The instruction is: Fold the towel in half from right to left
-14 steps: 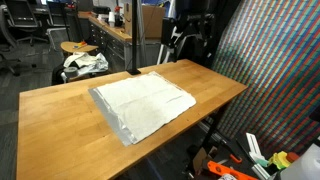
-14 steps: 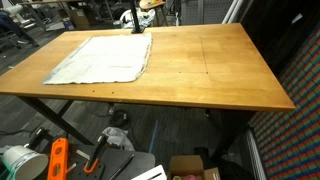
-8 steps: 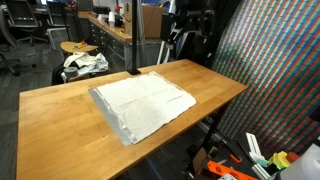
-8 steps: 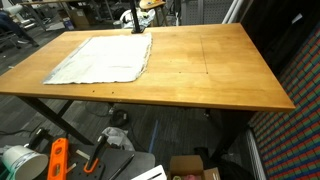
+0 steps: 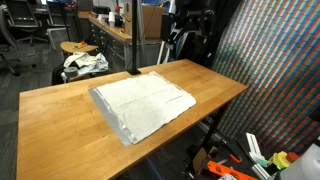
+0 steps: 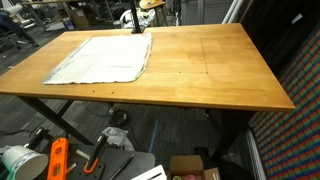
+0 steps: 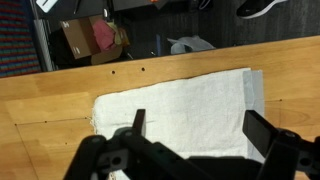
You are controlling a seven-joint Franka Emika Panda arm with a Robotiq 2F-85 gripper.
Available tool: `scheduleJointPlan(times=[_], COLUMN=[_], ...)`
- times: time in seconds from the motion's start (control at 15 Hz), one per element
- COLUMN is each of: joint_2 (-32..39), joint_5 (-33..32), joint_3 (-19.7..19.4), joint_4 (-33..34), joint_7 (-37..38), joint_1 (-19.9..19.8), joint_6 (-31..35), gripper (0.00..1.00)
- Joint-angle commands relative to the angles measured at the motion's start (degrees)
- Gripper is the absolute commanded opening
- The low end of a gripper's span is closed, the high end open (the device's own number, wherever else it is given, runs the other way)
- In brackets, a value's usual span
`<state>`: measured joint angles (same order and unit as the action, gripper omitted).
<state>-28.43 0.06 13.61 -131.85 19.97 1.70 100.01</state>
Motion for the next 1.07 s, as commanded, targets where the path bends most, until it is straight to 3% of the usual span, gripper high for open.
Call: scheduleJointPlan(times=[0.0, 0.73, 1.0], joint_2=[0.16, 0.39, 5.64], joint_5=[-0.39, -0.26, 1.46], joint_3=[-0.80, -0.85, -4.09], joint_4=[0.13, 0.03, 2.83], joint_7=[0.36, 0.80, -3.85], joint_1=[0.97, 0.82, 0.47], joint_6=[-0.15, 0.43, 0.03], gripper=[1.00, 1.00, 1.00])
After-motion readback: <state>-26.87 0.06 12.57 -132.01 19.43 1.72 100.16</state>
